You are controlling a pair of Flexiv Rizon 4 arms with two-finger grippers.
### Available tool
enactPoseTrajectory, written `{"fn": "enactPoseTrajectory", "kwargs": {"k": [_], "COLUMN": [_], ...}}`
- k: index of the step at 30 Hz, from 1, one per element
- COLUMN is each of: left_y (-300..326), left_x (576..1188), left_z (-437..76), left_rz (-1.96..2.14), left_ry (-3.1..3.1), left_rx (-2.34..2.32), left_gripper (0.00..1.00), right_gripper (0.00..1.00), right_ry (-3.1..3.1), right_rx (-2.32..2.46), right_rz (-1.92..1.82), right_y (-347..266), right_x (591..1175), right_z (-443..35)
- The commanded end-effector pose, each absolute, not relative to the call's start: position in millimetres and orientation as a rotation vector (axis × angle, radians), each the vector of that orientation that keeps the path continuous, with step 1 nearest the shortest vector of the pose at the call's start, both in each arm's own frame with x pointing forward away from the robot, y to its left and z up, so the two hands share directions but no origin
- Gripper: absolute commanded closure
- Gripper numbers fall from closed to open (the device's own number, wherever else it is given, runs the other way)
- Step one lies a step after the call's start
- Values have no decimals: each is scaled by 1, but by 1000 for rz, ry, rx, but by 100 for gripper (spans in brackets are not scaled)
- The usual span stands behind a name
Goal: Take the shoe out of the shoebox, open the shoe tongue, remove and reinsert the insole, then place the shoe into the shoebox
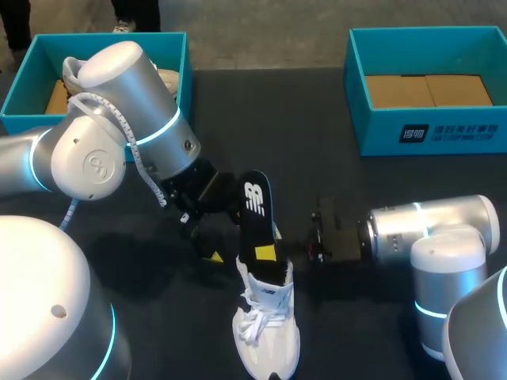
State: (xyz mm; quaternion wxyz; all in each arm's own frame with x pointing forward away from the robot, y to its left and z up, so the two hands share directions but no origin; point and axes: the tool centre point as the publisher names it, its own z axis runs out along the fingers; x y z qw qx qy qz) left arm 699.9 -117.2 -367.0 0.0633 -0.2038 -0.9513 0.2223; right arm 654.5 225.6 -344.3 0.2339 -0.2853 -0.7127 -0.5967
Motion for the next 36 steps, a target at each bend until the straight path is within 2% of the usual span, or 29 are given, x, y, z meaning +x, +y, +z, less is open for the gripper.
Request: {"fn": "enactPoseTrajectory", "kwargs": {"k": [1,27,29,31,36], "left_y": [-117,-117,-117,-117,-117], "left_x": [699,699,699,699,699], "left_z": [-367,-367,-367,-367,-367], "left_rz": [669,669,669,669,669], "left_ry": [-2877,-2877,-2877,-2877,-2877], "left_rx": [-616,-616,-616,-616,-616], "left_gripper": [0,0,0,0,0], "right_gripper": [100,100,75,65,65], "right_ry": [-1951,-1902,-1906,-1909,-1927], "right_rx": [-787,-869,-863,-859,-843], "right_rz": [-1649,-1624,-1629,-1634,-1642], "right_y": [225,225,226,226,228], "right_x": [650,642,643,645,649], "right_z": [-350,-356,-354,-351,-344]}}
